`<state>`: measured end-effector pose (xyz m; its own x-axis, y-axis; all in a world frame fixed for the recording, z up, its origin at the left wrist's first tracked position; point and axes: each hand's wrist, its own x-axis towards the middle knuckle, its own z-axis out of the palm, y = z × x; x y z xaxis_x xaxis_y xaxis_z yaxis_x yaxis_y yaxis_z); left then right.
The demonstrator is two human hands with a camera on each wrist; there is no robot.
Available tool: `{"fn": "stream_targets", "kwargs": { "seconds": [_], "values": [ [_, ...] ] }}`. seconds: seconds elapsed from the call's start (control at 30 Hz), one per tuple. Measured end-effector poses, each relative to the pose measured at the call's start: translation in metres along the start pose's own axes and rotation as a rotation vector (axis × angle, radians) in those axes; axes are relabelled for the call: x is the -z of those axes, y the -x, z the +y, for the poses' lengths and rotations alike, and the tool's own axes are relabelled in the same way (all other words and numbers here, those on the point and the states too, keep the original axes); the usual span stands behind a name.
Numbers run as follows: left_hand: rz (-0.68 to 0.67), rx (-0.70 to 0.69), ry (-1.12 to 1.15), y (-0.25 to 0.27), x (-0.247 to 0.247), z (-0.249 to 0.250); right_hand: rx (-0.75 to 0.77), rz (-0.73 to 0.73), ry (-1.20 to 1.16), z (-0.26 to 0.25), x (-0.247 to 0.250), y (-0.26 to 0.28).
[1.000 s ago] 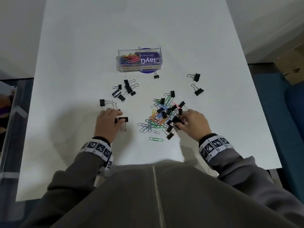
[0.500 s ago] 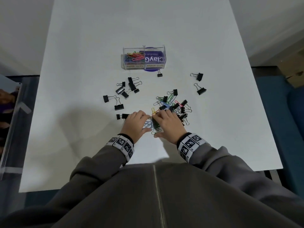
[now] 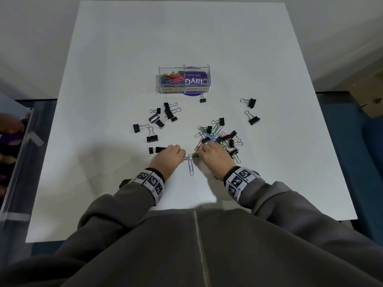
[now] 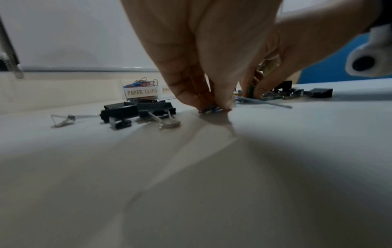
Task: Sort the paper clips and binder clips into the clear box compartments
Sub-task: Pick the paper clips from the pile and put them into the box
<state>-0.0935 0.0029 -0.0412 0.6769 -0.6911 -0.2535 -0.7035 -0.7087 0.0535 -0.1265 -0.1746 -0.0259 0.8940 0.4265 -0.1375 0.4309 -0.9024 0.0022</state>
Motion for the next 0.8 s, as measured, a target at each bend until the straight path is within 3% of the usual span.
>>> {"fn": "stream_targets", "kwargs": {
  "seconds": [0.13,0.23,0.33,0.53,0.8],
  "values": [
    [0.076,-0.074,-0.096,0.0,-0.001,-0.008,-0.154,-0.04,-0.34,0.012,0.007,-0.011],
    [0.055,-0.04,-0.075,-0.001,0.003,-0.012,-0.269,0.021,-0.617,0.021,0.024,-0.024],
    [0.054,0.05,0.124,-0.004,0.001,-0.016,-0.344,0.065,-0.786,0.032,0.045,-0.048],
    [0.253,0.22,0.622,0.007,0.011,-0.017,-0.394,0.213,-0.993,0.053,0.095,-0.124],
    [0.23,0.351,0.791,0.006,0.018,-0.036,-0.491,0.329,-1.151,0.063,0.107,-0.233]
  ]
}}
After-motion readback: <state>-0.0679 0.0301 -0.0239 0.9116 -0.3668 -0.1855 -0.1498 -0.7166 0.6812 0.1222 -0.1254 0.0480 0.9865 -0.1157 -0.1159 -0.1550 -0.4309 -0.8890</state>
